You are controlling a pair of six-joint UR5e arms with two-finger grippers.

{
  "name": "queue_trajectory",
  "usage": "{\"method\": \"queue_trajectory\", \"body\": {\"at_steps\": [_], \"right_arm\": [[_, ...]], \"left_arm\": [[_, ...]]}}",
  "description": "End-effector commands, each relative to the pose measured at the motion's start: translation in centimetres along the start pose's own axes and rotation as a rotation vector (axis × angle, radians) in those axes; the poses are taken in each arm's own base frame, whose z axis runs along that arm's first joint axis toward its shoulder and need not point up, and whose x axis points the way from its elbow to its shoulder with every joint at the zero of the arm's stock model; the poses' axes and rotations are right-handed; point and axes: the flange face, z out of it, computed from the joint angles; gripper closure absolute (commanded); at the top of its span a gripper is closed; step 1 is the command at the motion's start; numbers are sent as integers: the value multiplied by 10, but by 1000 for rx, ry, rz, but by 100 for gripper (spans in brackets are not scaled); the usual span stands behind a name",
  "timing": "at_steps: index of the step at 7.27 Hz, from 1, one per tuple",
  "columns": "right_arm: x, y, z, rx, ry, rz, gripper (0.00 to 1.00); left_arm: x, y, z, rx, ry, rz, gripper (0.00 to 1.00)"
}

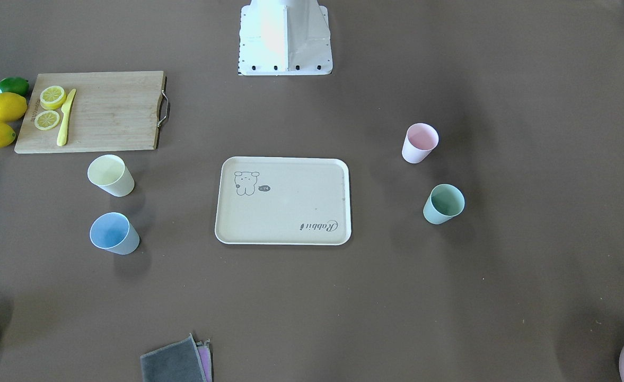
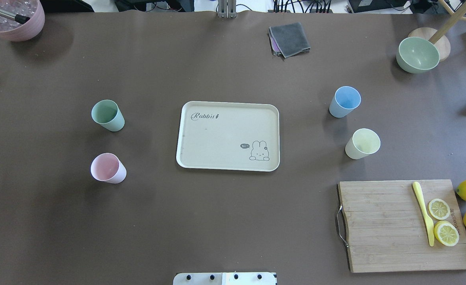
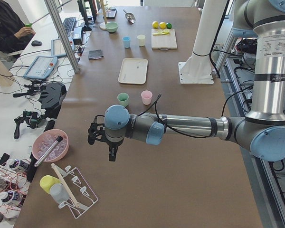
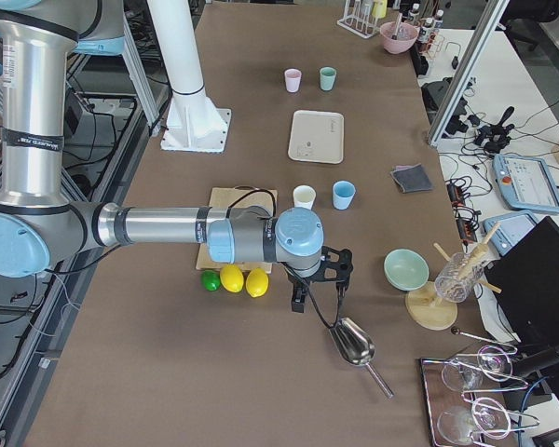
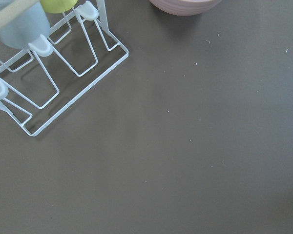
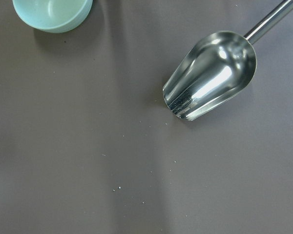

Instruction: Place all cups on tray

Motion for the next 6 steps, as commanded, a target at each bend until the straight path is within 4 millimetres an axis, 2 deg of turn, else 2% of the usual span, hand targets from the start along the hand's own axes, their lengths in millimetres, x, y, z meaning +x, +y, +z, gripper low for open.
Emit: {"method": "queue_trajectory", "body": {"at_steps": [1,3,6], "right_arm": [[7,1,6,-12,5,6,0],[2,3,1,0,6,-9,0],[4,1,3,-5,5,-1,0]], "left_arm": [[0,0,-2,4,-2,0,3],[-3,0,-6,11,-5,-6,3],[-6,1,-7,13,-6,-11,3]]}}
